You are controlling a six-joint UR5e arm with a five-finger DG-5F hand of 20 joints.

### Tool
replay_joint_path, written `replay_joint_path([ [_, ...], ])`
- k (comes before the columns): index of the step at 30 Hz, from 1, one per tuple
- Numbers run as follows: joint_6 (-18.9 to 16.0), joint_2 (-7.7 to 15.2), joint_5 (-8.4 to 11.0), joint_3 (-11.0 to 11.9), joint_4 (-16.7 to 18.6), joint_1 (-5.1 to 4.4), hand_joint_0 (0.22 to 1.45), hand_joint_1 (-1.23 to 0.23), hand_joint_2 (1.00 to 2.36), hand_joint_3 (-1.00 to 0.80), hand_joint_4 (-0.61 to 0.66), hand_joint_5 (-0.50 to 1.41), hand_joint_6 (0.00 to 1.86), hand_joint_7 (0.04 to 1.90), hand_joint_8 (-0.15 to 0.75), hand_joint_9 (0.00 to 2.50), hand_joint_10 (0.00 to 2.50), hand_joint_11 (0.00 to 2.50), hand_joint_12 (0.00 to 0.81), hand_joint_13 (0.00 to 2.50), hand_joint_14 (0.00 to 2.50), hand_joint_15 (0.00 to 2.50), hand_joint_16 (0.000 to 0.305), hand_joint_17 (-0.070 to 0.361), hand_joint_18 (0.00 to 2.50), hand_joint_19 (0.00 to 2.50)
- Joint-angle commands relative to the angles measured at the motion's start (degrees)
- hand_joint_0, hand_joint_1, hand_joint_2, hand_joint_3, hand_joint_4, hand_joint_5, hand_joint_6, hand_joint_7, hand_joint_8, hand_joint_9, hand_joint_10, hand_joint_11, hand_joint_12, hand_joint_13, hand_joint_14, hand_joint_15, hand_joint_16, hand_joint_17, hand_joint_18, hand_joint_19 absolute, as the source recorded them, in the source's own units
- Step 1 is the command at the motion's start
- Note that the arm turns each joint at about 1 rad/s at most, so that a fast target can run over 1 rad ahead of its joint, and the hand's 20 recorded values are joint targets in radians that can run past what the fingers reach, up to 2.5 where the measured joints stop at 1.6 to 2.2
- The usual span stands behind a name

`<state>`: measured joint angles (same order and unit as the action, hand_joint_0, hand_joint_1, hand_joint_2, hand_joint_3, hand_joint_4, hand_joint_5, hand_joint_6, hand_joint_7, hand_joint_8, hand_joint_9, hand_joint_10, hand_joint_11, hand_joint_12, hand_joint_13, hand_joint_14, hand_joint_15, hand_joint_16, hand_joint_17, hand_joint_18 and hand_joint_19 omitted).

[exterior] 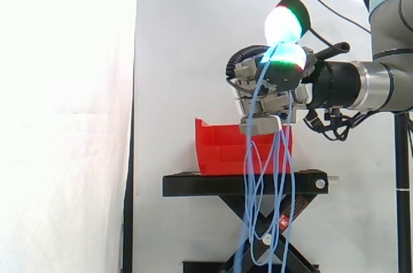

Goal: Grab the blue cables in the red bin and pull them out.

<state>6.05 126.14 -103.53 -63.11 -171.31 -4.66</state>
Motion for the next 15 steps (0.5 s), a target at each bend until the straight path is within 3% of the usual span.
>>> replay_joint_path([
  [1, -0.03, -0.02, 0.00, 0.00, -0.08, 0.00, 0.81, -0.86, 1.00, -1.00, 0.25, 0.89, 0.61, 0.49, 0.336, 1.39, 0.04, 1.27, 0.322, 1.23, 1.18, 1.10, 0.045, 0.101, 0.90, 1.18],
  [15, 0.06, -0.02, 0.09, 0.00, 0.01, 0.00, 0.90, -0.96, 1.00, -1.00, 0.24, 0.84, 0.69, 0.44, 0.331, 1.35, 0.04, 1.30, 0.314, 1.23, 1.15, 1.11, 0.043, 0.097, 0.88, 1.18],
])
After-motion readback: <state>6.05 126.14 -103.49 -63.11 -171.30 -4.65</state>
